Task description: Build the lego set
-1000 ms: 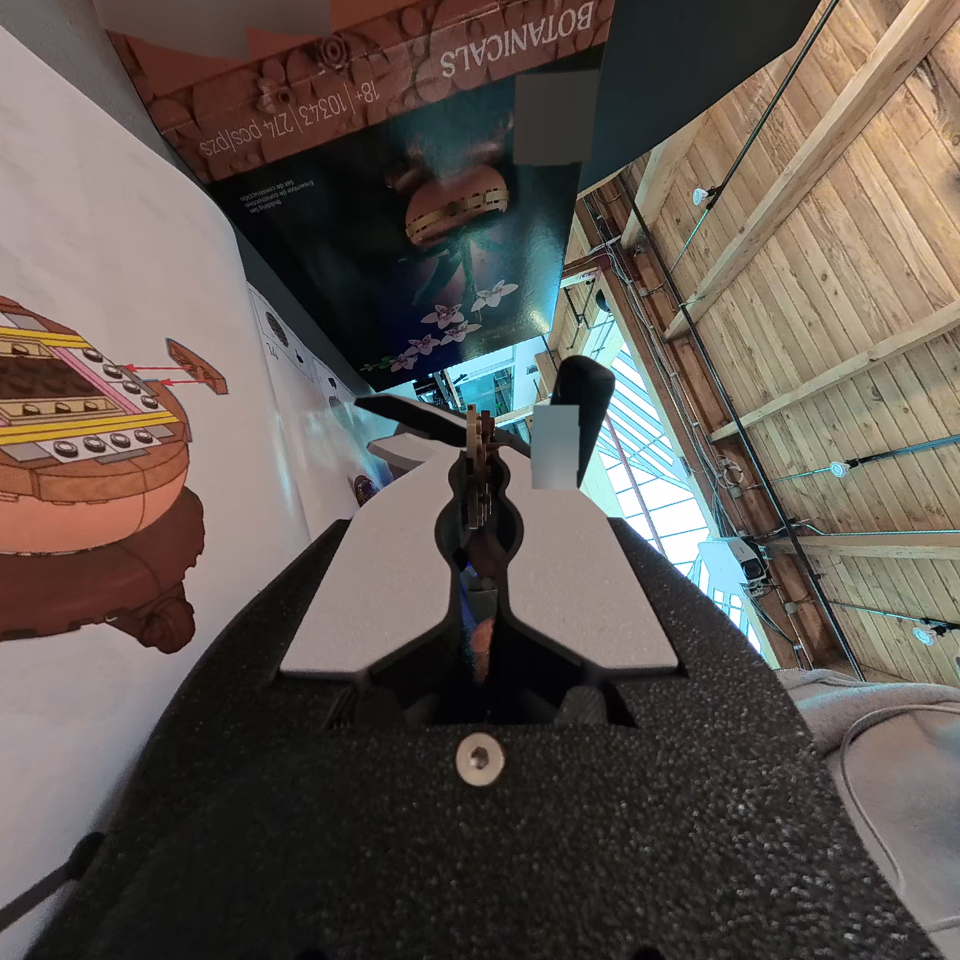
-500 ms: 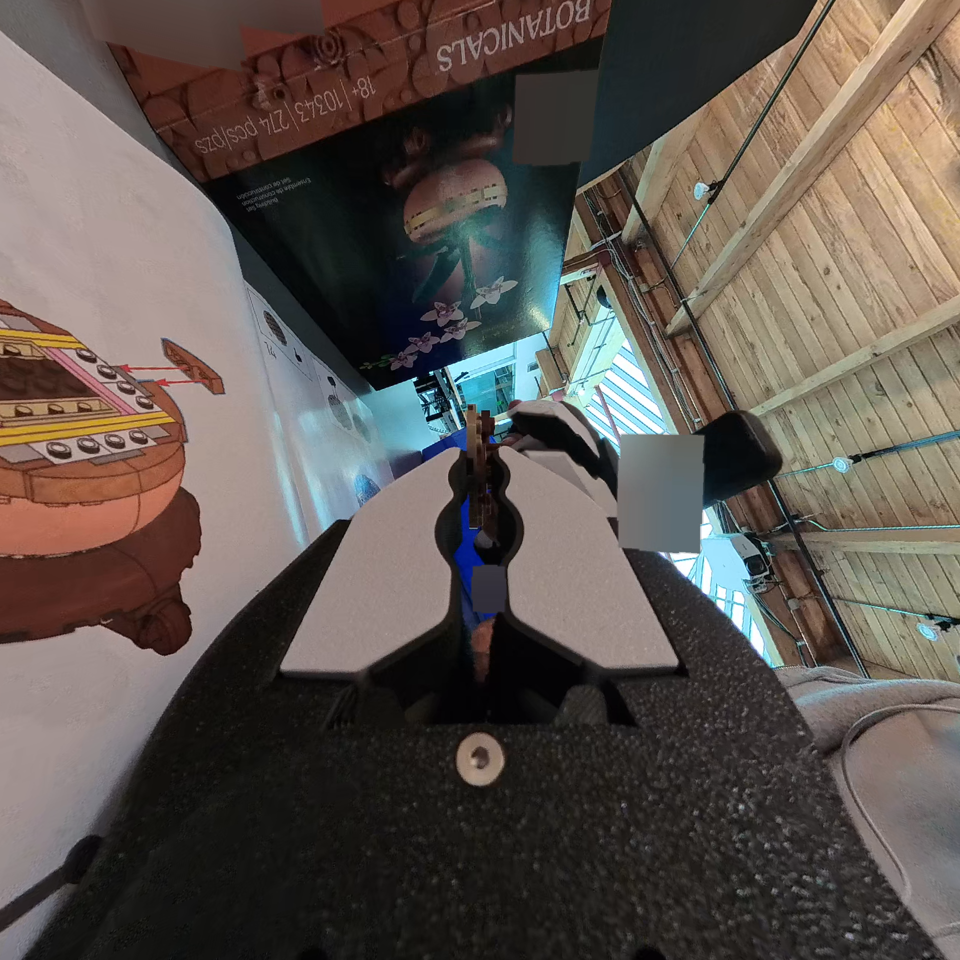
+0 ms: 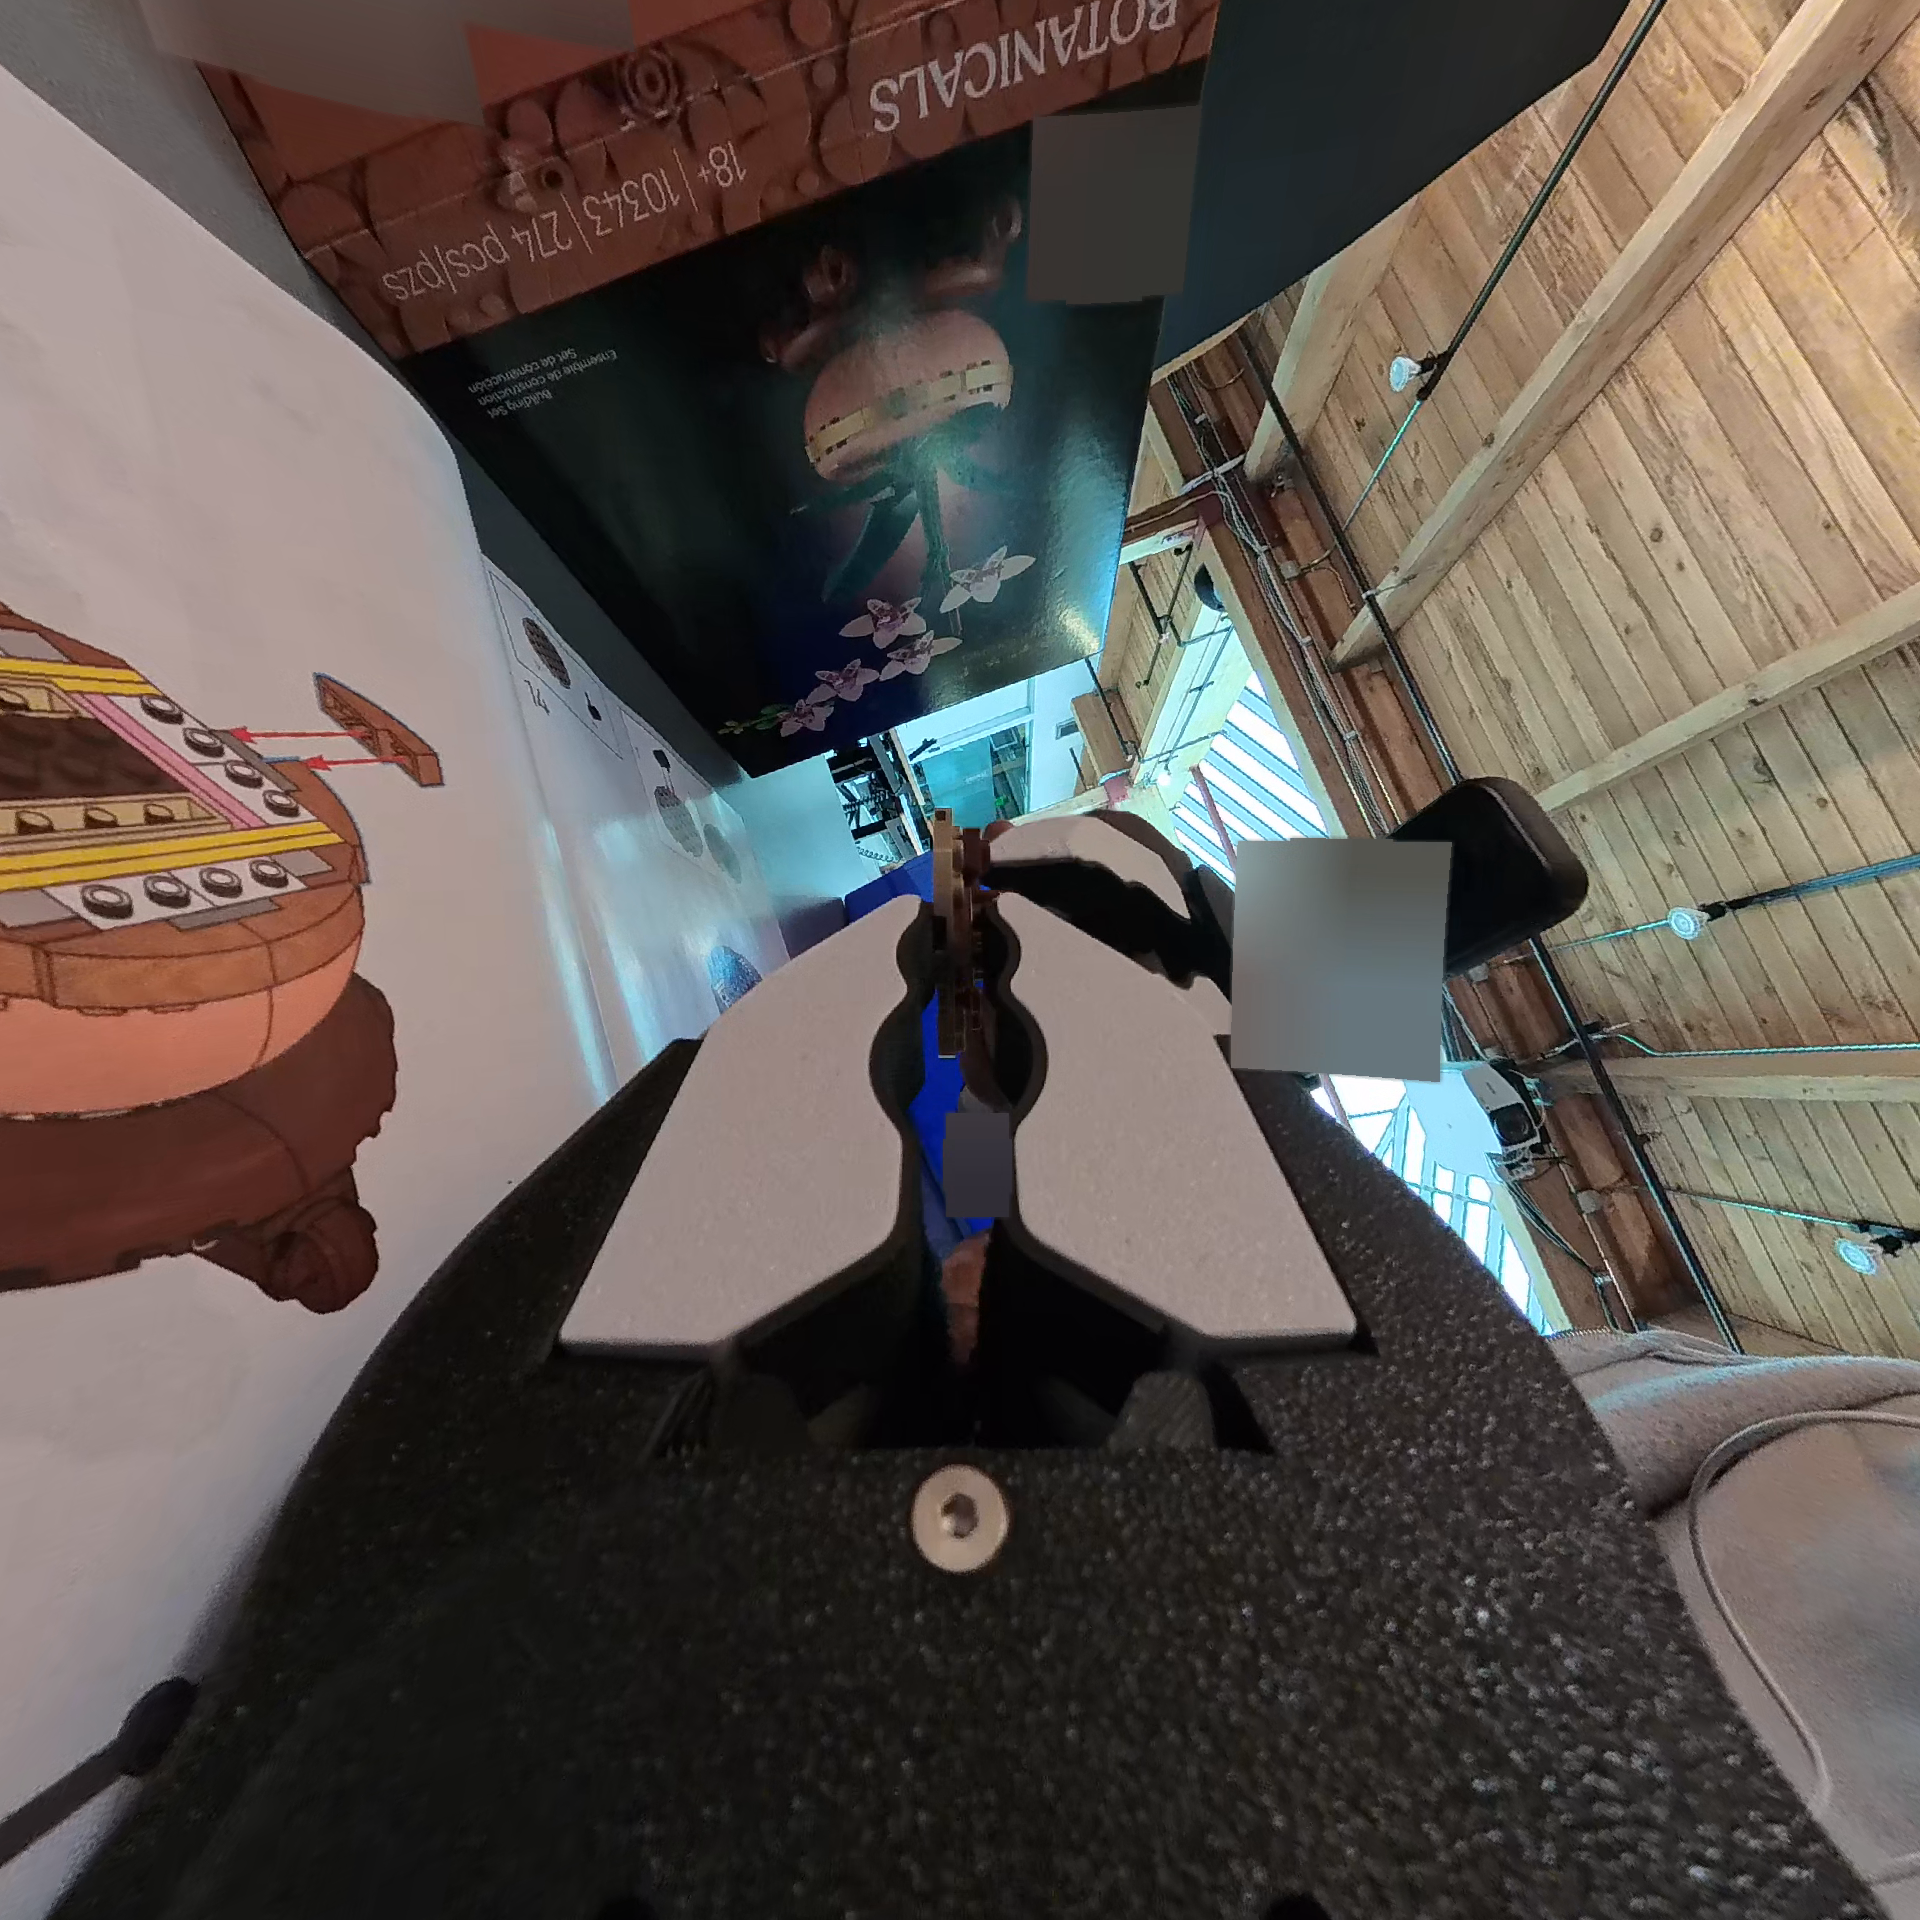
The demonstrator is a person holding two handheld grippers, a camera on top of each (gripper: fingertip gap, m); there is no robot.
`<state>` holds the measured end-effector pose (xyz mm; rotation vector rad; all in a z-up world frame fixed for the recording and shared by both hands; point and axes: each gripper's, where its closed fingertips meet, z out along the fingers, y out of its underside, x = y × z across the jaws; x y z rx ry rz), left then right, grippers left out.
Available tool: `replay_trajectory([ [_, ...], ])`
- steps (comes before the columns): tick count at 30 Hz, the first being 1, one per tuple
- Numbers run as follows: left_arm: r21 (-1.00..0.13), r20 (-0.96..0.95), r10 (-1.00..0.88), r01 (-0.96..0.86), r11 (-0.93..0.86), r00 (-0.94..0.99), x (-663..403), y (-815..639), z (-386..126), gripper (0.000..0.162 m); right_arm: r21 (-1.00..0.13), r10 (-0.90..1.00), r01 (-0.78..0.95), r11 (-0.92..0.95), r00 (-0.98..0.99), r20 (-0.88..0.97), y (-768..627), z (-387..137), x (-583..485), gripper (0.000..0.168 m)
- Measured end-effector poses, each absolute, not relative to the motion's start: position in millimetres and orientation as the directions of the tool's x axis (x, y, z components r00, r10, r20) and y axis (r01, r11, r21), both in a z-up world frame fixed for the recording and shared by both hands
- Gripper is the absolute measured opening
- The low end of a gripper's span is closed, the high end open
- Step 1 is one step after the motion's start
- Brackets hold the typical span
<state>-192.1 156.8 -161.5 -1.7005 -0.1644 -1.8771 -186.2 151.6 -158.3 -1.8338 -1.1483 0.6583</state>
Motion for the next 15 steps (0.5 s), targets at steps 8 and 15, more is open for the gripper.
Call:
replay_trajectory([
  [8, -0.294, 0.940, -0.342, 0.498, -0.816, -0.005, -192.0, 156.6, -161.4, 0.007, -0.879, 0.903, 0.455, -0.144, 0.424, 0.072, 154.7, -153.4, -190.4, 0.035],
  [15, -0.290, 0.941, -0.338, 0.498, -0.817, -0.006, -192.1, 156.9, -161.8, 0.007, -0.862, 0.903, 0.483, -0.153, 0.423, 0.077, 150.8, -158.5, -189.7, 0.033],
])
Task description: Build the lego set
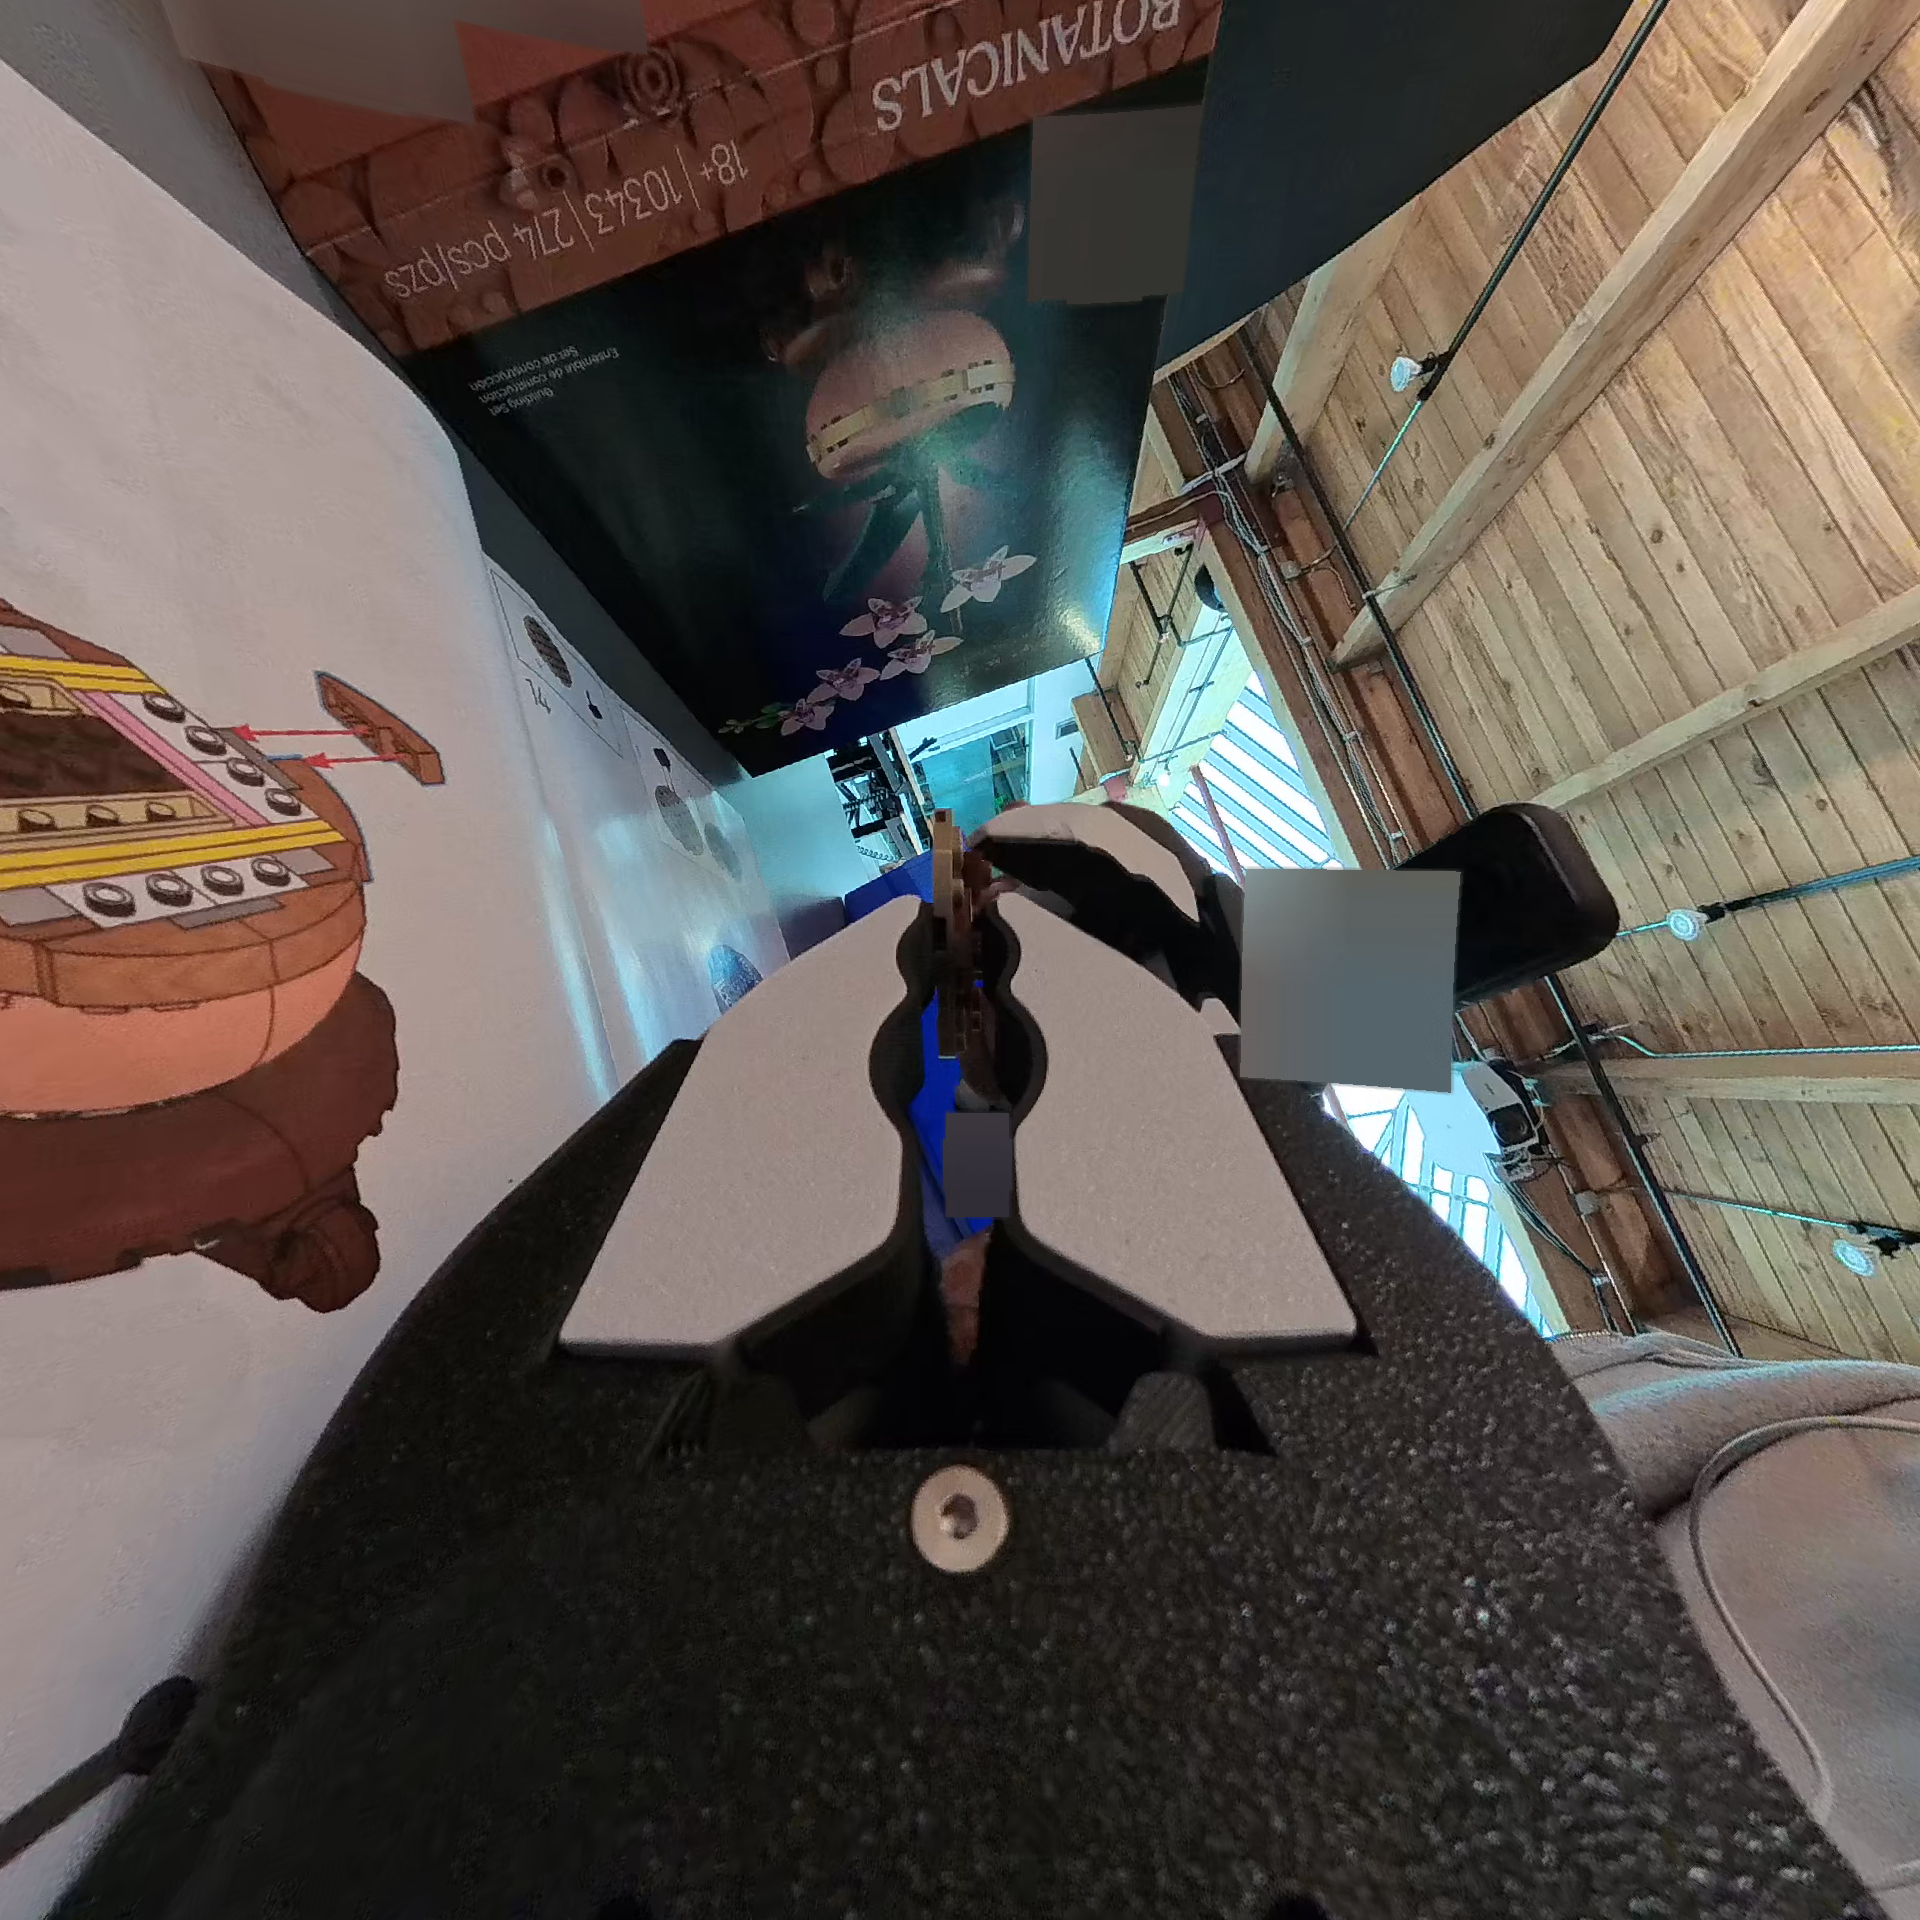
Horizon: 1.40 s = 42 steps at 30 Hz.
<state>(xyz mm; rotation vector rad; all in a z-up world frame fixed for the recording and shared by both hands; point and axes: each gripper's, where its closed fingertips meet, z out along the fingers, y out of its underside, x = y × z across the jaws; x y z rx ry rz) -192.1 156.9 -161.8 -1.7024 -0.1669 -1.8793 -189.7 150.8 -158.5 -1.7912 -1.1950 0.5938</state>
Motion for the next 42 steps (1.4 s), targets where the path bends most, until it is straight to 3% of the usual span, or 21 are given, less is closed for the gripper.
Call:
replay_trajectory([
  [4, -0.282, 0.944, -0.329, 0.497, -0.820, -0.008, -192.1, 157.3, -162.4, 0.007, -0.858, 0.894, 0.489, -0.157, 0.440, 0.087, 151.6, -158.0, -185.4, 0.033],
  [8, -0.280, 0.947, -0.322, 0.486, -0.828, -0.003, -190.7, 156.6, -163.9, 0.007, -0.859, 0.877, 0.507, -0.071, 0.442, 0.188, 157.6, -147.6, -179.8, 0.012],
  [14, -0.299, 0.945, -0.328, 0.461, -0.836, 0.019, -186.8, 154.3, -165.9, 0.007, -0.715, 0.939, 0.695, 0.070, 0.195, 0.282, 152.4, -155.1, -181.3, 0.015],
  [18, -0.296, 0.946, -0.325, 0.463, -0.835, 0.019, -186.9, 154.8, -166.1, 0.007, -0.671, 0.946, 0.734, 0.105, 0.134, 0.295, 153.3, -159.6, -184.0, 0.013],
  [29, -0.282, 0.949, -0.315, 0.455, -0.844, 0.004, -186.3, 154.5, -166.2, 0.007, -0.721, 0.917, 0.692, -0.039, 0.312, 0.250, 152.9, -159.8, -185.4, 0.002],
  [42, -0.285, 0.948, -0.319, 0.452, -0.845, 0.001, -186.1, 153.8, -165.6, 0.007, -0.718, 0.918, 0.694, -0.046, 0.313, 0.243, 151.4, -161.9, -185.1, 0.003],
])
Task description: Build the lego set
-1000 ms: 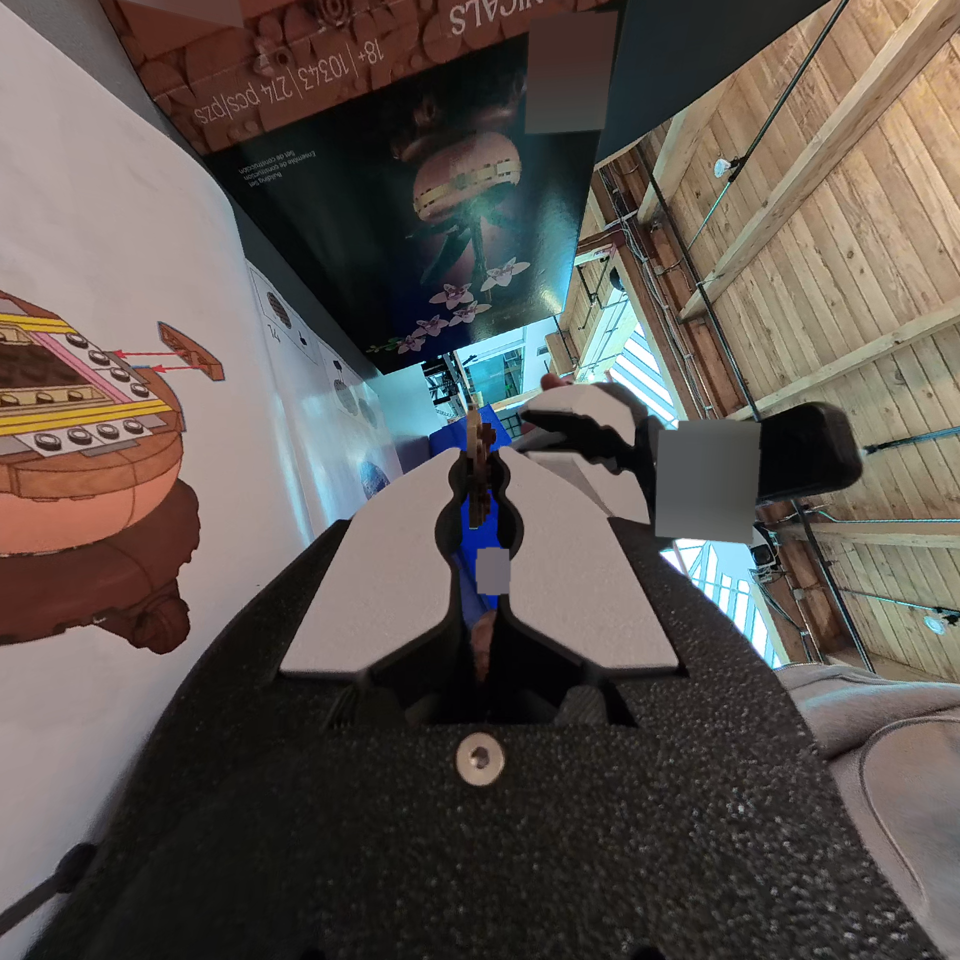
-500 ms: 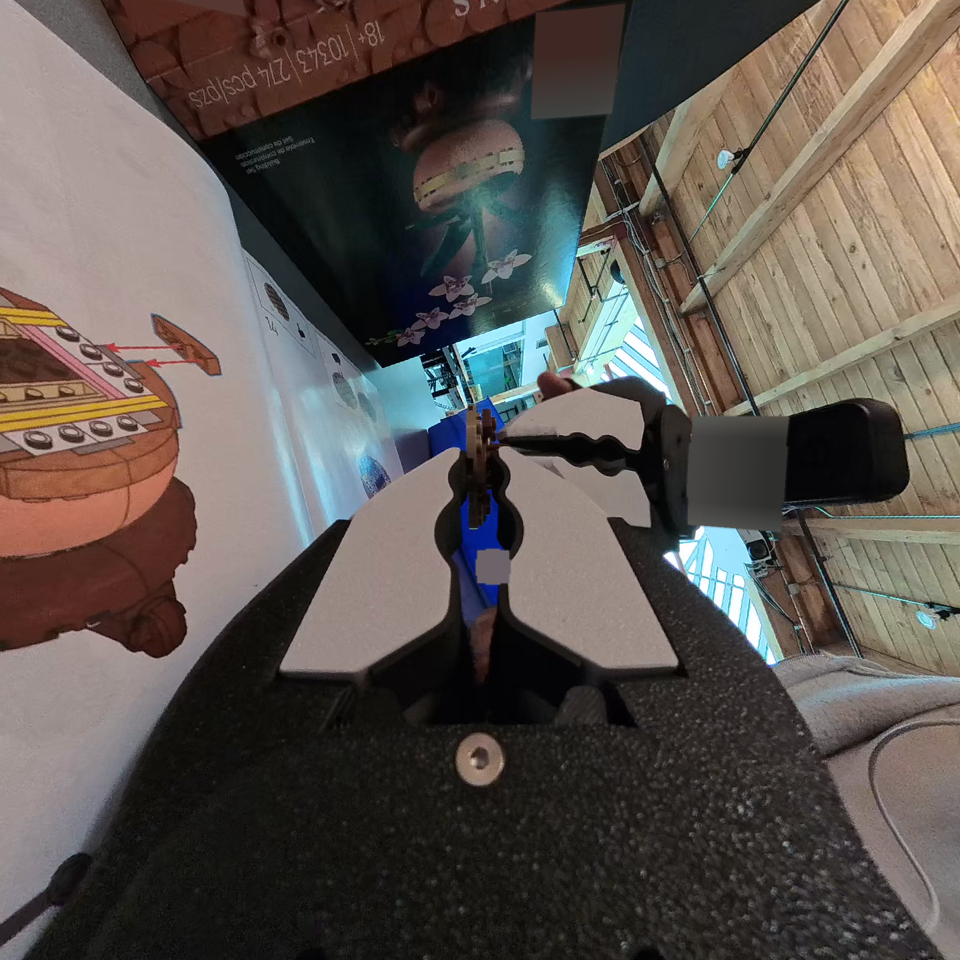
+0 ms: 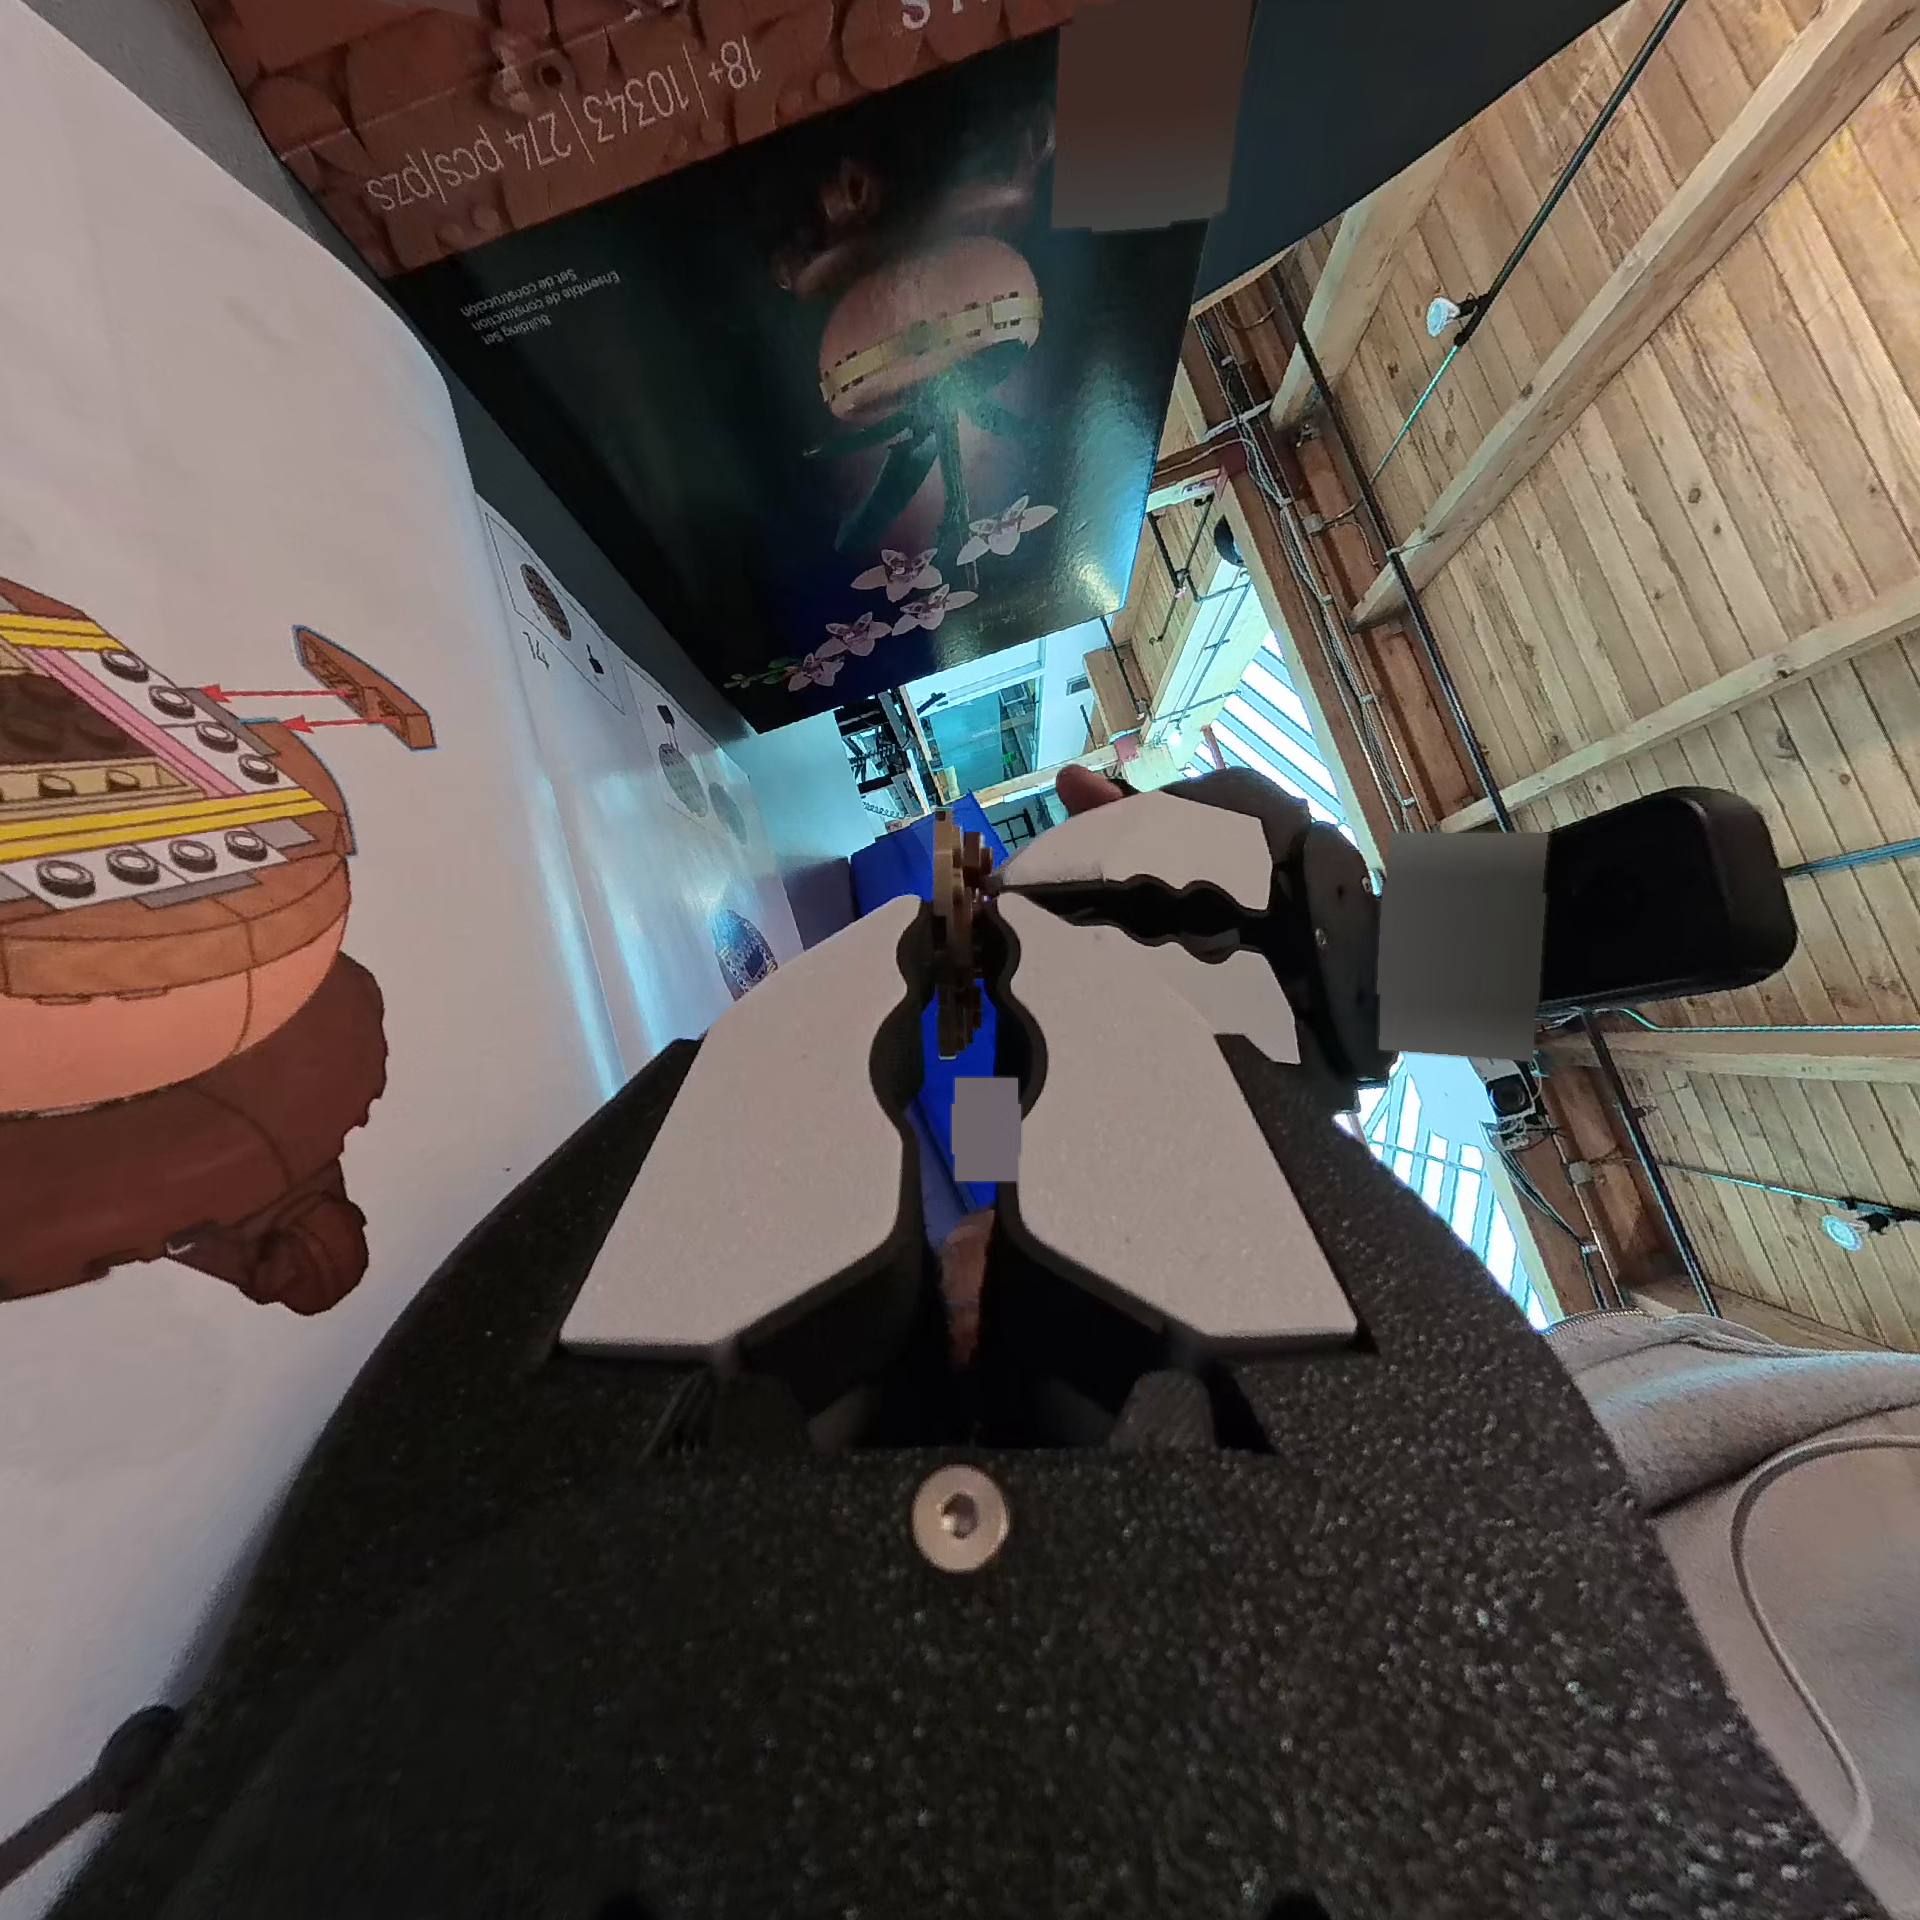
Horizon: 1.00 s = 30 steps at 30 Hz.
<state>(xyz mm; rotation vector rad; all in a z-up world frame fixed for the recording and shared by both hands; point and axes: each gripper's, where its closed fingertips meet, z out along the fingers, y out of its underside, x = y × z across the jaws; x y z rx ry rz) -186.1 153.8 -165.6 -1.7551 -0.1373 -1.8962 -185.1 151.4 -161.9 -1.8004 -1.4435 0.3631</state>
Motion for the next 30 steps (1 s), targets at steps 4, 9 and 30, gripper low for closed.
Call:
replay_trajectory([
  [4, -0.283, 0.948, -0.318, 0.453, -0.846, -0.001, -186.2, 153.8, -165.5, 0.007, -0.723, 0.920, 0.690, -0.046, 0.311, 0.238, 151.2, -161.4, -184.6, 0.004],
  [9, -0.282, 0.949, -0.316, 0.449, -0.848, -0.001, -185.7, 153.5, -165.8, 0.007, -0.724, 0.918, 0.688, -0.050, 0.317, 0.238, 152.3, -161.3, -183.7, 0.005],
  [30, -0.278, 0.951, -0.311, 0.436, -0.856, -0.003, -184.3, 152.2, -166.8, 0.007, -0.707, 0.917, 0.706, -0.043, 0.309, 0.253, 156.1, -162.5, -179.6, 0.007],
])
